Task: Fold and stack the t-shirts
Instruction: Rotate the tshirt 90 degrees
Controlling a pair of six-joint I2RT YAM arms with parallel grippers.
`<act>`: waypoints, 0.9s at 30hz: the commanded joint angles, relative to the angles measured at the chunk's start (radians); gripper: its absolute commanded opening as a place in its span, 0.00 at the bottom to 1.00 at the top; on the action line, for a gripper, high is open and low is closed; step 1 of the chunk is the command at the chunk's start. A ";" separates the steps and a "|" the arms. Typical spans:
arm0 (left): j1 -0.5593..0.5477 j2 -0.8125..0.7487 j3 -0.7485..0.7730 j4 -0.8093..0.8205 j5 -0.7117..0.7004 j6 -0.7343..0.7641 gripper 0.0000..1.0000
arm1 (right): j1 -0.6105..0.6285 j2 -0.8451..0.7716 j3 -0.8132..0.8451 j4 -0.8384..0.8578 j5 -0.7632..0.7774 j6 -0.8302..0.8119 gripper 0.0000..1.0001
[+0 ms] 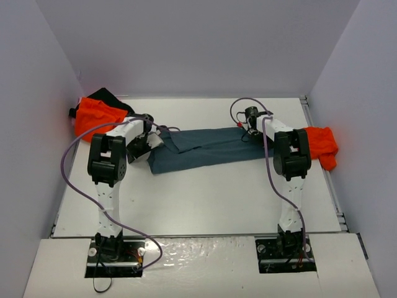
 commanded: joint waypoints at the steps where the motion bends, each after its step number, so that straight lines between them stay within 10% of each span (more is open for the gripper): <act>1: -0.004 -0.071 0.046 0.088 0.067 -0.041 0.00 | -0.006 -0.019 -0.133 -0.120 -0.157 0.053 0.02; 27: -0.146 -0.307 0.099 0.115 0.086 -0.100 0.00 | 0.327 -0.407 -0.402 -0.209 -0.217 0.221 0.08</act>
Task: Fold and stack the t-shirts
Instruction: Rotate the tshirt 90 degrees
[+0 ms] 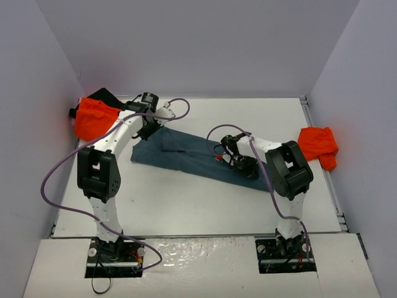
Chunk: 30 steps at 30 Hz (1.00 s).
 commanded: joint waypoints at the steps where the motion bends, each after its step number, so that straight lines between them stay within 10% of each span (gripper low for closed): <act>1: -0.051 -0.047 0.021 -0.003 0.002 -0.028 0.00 | 0.013 -0.155 0.043 -0.059 -0.067 0.061 0.07; 12: -0.081 0.056 0.046 0.014 -0.010 -0.067 0.00 | -0.102 -0.224 0.511 -0.160 0.069 0.008 0.08; 30: -0.076 0.150 0.013 -0.005 -0.042 -0.056 0.00 | -0.314 0.145 0.502 -0.039 -0.097 -0.029 0.00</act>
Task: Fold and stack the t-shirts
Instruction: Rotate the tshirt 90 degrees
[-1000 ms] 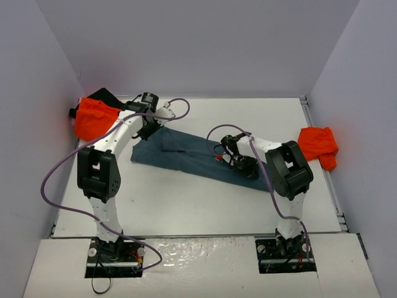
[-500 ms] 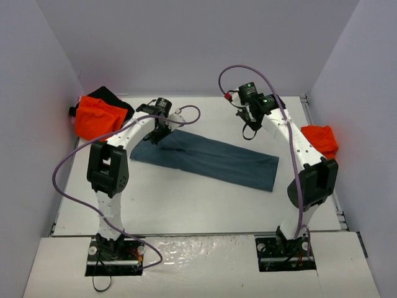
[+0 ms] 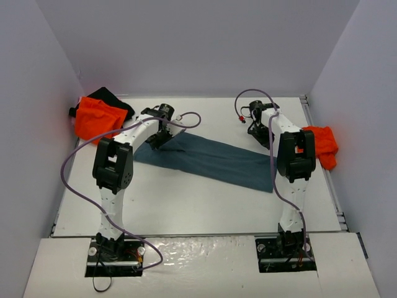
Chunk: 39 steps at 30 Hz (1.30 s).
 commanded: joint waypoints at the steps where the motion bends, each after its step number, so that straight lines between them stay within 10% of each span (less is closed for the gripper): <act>1: 0.008 -0.006 0.020 -0.010 -0.031 0.001 0.00 | 0.012 -0.066 -0.001 0.011 -0.036 -0.004 0.00; 27: -0.009 0.090 0.181 0.015 -0.020 -0.010 0.00 | 0.202 -0.536 -0.488 0.049 -0.389 -0.146 0.00; 39: -0.026 0.140 0.254 -0.012 -0.006 -0.009 0.00 | 0.316 -0.389 -0.576 0.115 -0.307 -0.082 0.00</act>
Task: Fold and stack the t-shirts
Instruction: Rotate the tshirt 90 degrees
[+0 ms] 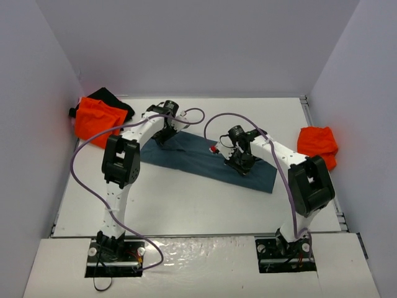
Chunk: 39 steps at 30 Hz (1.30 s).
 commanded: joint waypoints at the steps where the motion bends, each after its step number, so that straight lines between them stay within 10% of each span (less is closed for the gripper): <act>1: -0.014 0.002 0.090 -0.027 0.001 -0.005 0.00 | 0.012 0.077 -0.025 0.029 0.070 0.034 0.00; 26: -0.007 -0.127 0.047 -0.055 0.045 0.008 0.00 | 0.041 0.188 -0.039 0.132 0.241 0.122 0.00; 30: -0.008 -0.226 -0.036 -0.020 0.099 0.043 0.33 | 0.040 0.216 -0.029 0.136 0.243 0.122 0.00; 39: -0.010 -0.267 -0.098 -0.041 0.205 0.114 0.42 | 0.038 0.210 -0.023 0.136 0.259 0.132 0.00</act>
